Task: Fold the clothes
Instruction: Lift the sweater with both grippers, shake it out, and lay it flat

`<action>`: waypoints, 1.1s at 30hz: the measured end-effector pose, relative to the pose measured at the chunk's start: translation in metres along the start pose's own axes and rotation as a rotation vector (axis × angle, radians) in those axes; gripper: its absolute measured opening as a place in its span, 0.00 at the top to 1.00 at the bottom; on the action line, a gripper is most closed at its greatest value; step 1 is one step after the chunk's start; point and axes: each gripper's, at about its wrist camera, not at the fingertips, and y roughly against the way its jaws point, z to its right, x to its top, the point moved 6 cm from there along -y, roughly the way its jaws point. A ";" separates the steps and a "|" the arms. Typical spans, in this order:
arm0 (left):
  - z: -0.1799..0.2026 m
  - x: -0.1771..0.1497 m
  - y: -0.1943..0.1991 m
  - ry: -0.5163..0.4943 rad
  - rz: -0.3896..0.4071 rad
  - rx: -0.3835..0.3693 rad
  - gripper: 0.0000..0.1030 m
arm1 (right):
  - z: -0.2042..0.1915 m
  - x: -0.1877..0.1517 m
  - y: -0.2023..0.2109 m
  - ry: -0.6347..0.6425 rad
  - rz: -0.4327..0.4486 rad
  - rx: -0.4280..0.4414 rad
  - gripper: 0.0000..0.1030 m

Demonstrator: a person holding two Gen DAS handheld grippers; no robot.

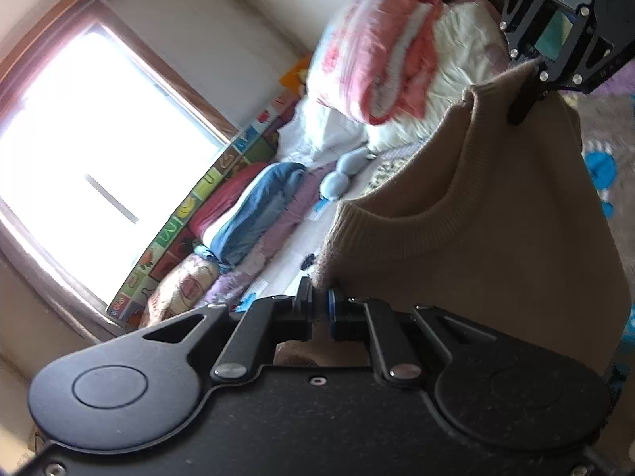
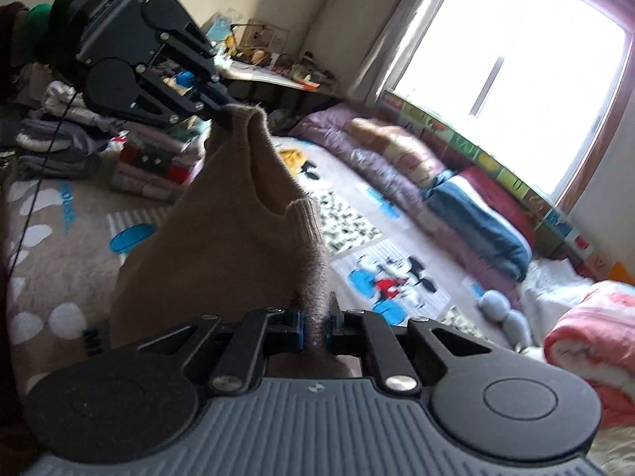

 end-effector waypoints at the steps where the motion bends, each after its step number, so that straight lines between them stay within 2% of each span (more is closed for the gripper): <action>1: -0.005 0.002 -0.002 0.010 0.004 0.007 0.95 | 0.006 0.005 -0.001 0.005 0.005 -0.010 0.90; 13: -0.058 0.037 -0.052 0.087 0.034 0.070 0.95 | 0.079 0.052 -0.035 0.019 0.034 -0.142 0.90; 23: -0.081 0.064 -0.123 0.144 0.035 0.099 0.95 | 0.144 0.066 -0.076 -0.030 0.025 -0.238 0.90; 33: -0.100 0.101 -0.166 0.198 0.095 0.230 0.95 | 0.208 0.073 -0.103 -0.098 0.065 -0.395 0.90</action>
